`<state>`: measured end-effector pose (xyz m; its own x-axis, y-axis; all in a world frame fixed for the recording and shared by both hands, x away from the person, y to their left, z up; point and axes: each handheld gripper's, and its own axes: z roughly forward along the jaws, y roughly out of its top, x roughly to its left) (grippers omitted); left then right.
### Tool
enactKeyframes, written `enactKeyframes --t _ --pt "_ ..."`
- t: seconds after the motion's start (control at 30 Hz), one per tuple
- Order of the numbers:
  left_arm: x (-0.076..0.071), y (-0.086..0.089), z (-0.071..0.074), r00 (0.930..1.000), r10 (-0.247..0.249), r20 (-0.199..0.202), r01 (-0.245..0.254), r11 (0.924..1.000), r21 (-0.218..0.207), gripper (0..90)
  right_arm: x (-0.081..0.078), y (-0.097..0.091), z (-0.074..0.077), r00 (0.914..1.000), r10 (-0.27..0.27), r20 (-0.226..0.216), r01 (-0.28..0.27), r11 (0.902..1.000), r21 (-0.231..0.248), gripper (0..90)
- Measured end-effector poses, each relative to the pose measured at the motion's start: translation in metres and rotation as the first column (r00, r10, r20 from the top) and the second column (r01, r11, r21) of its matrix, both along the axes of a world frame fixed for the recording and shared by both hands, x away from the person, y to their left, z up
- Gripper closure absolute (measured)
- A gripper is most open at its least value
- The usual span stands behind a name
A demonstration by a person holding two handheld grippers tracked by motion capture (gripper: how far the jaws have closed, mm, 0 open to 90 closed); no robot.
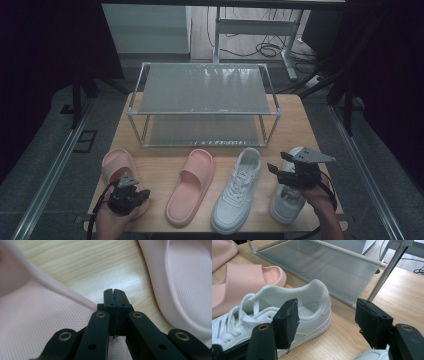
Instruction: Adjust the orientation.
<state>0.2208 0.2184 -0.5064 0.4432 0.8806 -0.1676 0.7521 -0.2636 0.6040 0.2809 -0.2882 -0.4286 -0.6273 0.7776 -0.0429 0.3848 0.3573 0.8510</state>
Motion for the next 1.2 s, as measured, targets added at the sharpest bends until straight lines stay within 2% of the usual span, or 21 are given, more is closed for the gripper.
enactKeyframes --t 0.13,0.33,0.47,0.53,0.57,0.6,0.63,0.73,0.77,0.87,0.9,0.93,1.03,1.2 --pt "-0.008 0.008 0.0 1.0 0.007 -0.003 -0.007 0.9999 -0.014 90.0 0.0 0.0 0.0 1.0 -0.002 -0.003 0.002 1.0 -0.001 35.7" --pt "-0.011 0.009 0.004 1.0 0.004 0.009 -0.004 0.9999 -0.014 89.3 0.001 0.0 -0.001 1.0 -0.004 -0.003 0.004 1.0 -0.001 35.7" --pt "-0.01 0.013 0.019 0.9984 0.005 0.055 -0.003 0.9994 -0.036 89.4 0.001 0.0 -0.001 1.0 -0.005 -0.002 0.005 1.0 0.0 35.7" --pt "-0.004 0.022 0.036 0.995 0.026 0.096 -0.021 0.9985 -0.051 89.4 0.001 -0.001 -0.001 1.0 -0.007 -0.002 0.007 1.0 0.002 35.7" --pt "-0.004 0.022 0.036 0.995 0.026 0.096 -0.021 0.9985 -0.051 89.5 0.001 -0.001 -0.001 1.0 -0.007 -0.004 0.007 1.0 0.0 35.6" --pt "0.001 0.031 0.047 0.9911 0.044 0.126 -0.038 0.9977 -0.056 89.5 0.001 -0.001 -0.001 1.0 -0.009 -0.004 0.009 1.0 0.0 35.7" --pt "0.001 0.031 0.047 0.9911 0.044 0.126 -0.038 0.9977 -0.056 89.6 0.001 -0.002 -0.001 0.9999 -0.01 -0.004 0.01 1.0 0.001 35.7" --pt "0.014 0.052 0.063 0.9813 0.103 0.163 -0.092 0.9929 -0.075 90.0 0.002 -0.002 -0.002 0.9999 -0.011 -0.003 0.011 0.9999 0.003 35.7" --pt "0.014 0.052 0.063 0.9813 0.103 0.163 -0.092 0.9929 -0.075 90.0 0.002 -0.002 -0.002 0.9999 -0.011 -0.003 0.011 0.9999 0.003 35.7" --pt "0.027 0.071 0.064 0.9762 0.148 0.158 -0.135 0.9868 -0.089 90.0 0.002 -0.002 -0.002 0.9999 -0.012 -0.005 0.012 0.9999 0.003 35.7" --pt "0.034 0.08 0.06 0.9727 0.179 0.147 -0.168 0.982 -0.086 90.0 0.002 -0.002 -0.002 0.9999 -0.012 -0.008 0.012 0.9999 0.002 35.7" --pt "0.034 0.08 0.06 0.9727 0.179 0.147 -0.168 0.982 -0.086 90.0 0.002 -0.002 -0.002 0.9999 -0.012 -0.008 0.012 0.9999 0.002 35.7" --pt "0.041 0.096 0.05 0.9643 0.23 0.132 -0.221 0.9721 -0.079 90.0 0.003 -0.002 -0.003 0.9999 -0.013 -0.011 0.013 0.9999 0.0 35.7" --pt "0.044 0.114 0.036 0.9495 0.292 0.114 -0.288 0.9562 -0.052 90.0 0.004 -0.002 -0.005 0.9997 -0.016 -0.017 0.016 0.9999 -0.001 35.7"
